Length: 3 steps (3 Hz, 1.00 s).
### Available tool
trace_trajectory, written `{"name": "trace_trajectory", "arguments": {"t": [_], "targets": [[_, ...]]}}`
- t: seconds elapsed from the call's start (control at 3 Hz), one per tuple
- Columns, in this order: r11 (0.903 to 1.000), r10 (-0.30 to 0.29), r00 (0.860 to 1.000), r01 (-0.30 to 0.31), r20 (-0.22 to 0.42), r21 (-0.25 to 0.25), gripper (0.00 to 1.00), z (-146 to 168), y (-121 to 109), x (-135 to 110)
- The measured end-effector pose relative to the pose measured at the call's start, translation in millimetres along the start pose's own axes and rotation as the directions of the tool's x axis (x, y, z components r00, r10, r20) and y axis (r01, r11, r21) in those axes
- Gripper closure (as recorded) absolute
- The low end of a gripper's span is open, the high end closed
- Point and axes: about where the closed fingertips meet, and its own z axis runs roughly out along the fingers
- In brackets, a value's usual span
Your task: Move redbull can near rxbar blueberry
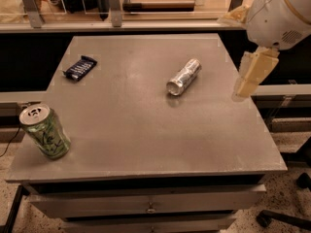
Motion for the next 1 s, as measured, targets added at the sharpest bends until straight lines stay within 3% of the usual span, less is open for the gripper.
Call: {"name": "trace_trajectory", "arguments": {"t": [0.33,0.67,1.0], "targets": [[0.9966,-0.082,0.997,0.082,0.006,-0.001,0.0,1.6,-1.0,-1.0],[0.9884,-0.141,0.989,0.143,0.036,-0.05,0.0,8.6,-4.1,-7.2],[0.9408,-0.301,0.952,0.305,0.05,-0.149,0.0,30.3,-11.1,-20.3]]}}
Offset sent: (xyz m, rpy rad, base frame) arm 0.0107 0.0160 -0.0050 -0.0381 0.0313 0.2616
